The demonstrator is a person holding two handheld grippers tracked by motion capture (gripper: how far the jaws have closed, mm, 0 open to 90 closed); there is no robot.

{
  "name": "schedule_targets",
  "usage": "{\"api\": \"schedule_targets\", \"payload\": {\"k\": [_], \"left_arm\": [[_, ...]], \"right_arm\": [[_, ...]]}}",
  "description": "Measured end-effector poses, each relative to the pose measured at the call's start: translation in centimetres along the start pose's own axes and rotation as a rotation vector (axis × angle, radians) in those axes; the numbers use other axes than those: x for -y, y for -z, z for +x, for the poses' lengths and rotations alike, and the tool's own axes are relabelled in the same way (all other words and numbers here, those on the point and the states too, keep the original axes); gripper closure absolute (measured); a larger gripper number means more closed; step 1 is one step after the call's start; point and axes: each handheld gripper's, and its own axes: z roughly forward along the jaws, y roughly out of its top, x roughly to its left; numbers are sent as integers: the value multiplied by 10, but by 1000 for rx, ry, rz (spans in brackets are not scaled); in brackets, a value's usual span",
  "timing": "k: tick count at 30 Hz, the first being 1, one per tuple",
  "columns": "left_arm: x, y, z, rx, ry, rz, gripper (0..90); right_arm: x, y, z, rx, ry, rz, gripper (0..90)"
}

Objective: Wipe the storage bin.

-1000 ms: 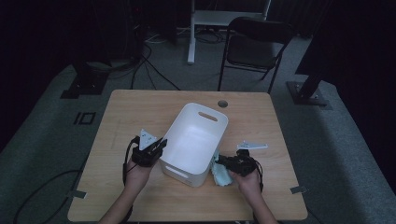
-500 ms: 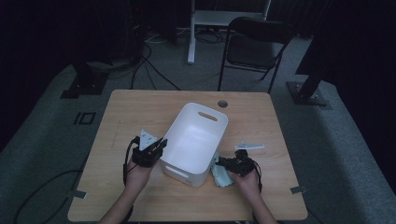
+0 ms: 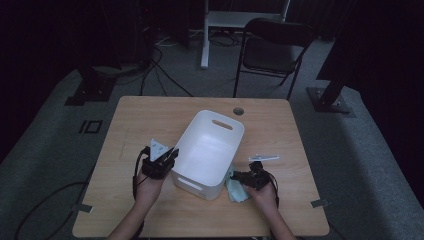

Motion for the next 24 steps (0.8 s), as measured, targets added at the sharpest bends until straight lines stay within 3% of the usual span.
{"api": "schedule_targets", "payload": {"k": [6, 16, 19, 24], "left_arm": [[0, 0, -1, -7, -3, 2, 847], [-1, -1, -1, -7, -4, 5, 848], [-1, -1, -1, 2, -5, 8, 848], [-2, -2, 0, 18, -10, 10, 847]], "right_arm": [[-2, 12, 17, -22, 41, -14, 849], [-12, 44, 44, -152, 81, -113, 849], [-12, 46, 49, -133, 105, -117, 849], [-12, 42, 46, -147, 94, -113, 849]]}}
